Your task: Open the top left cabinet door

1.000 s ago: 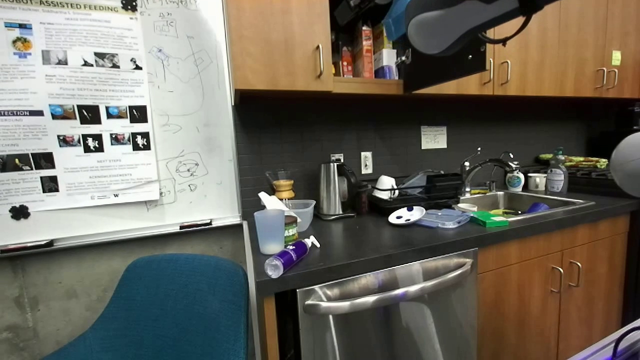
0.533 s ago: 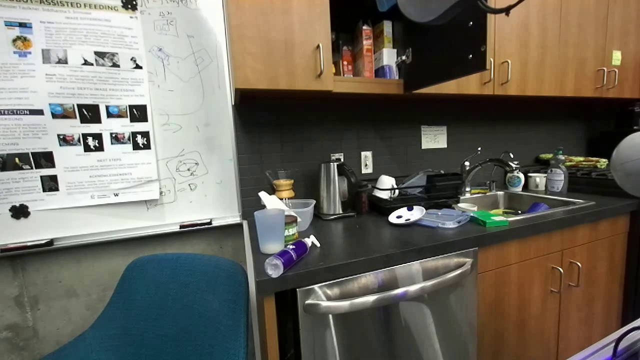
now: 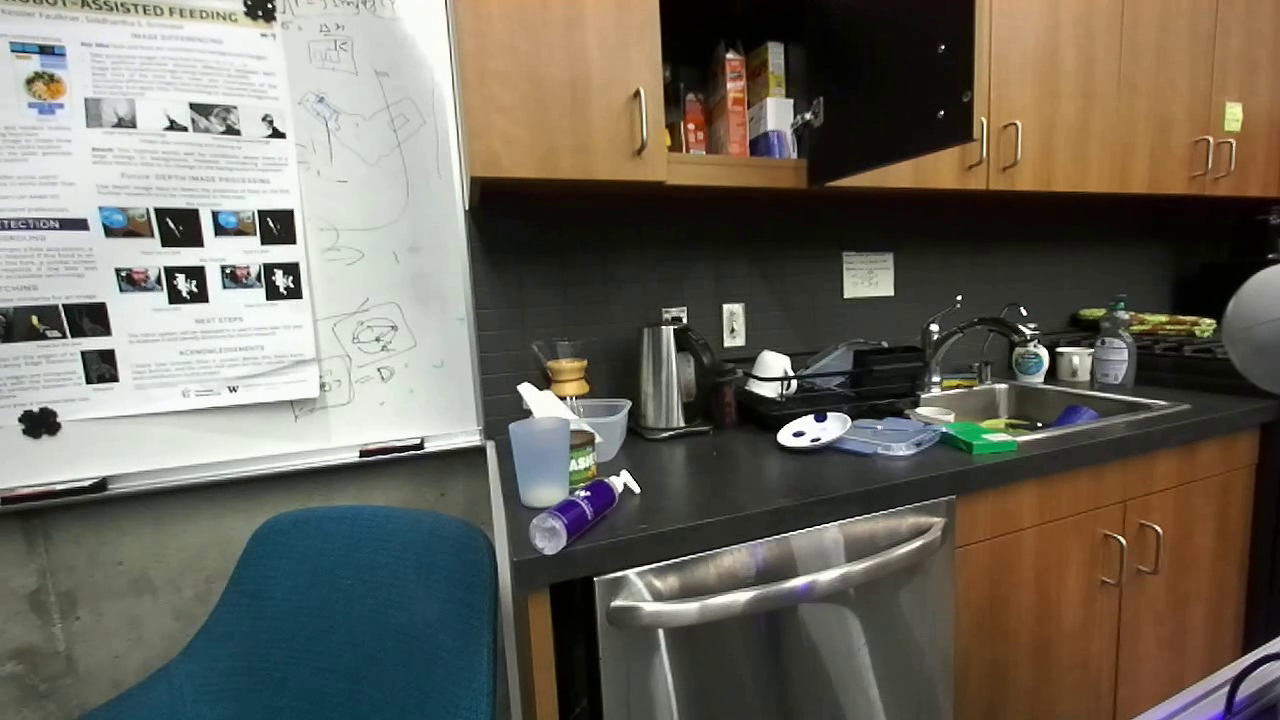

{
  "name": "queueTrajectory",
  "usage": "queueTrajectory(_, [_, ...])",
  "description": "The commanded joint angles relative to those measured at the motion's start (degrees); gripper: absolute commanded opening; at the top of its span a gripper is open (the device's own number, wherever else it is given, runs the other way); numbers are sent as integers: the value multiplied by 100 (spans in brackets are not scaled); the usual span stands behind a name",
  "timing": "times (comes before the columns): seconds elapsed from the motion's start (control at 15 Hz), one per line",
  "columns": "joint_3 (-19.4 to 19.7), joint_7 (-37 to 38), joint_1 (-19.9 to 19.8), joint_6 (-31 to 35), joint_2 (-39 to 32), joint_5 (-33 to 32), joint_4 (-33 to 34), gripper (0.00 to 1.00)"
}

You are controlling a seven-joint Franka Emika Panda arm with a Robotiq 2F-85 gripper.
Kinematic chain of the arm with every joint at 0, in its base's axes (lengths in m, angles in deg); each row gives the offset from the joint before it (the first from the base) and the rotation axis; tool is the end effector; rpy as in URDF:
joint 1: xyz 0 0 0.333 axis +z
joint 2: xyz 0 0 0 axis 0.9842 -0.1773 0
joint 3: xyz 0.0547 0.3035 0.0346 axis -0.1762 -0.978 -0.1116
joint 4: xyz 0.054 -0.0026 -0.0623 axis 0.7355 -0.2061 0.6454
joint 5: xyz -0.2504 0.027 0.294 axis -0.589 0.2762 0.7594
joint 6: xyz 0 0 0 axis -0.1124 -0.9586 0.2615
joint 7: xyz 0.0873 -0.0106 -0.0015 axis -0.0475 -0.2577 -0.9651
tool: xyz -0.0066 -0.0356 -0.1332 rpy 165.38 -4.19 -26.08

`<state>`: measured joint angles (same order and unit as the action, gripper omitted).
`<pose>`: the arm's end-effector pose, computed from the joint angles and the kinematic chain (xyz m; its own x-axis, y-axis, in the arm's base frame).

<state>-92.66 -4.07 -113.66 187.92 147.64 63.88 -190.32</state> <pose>0.2847 0.3898 0.7397 0.1072 0.6053 0.7888 -0.1559 -0.7733 0.6146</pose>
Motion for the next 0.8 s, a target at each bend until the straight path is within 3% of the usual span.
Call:
queueTrajectory(0.0, [-11,78,84,-89,-134,-183,67,100])
queueTrajectory(0.73, [-15,39,117,-112,-248,-212,106,100])
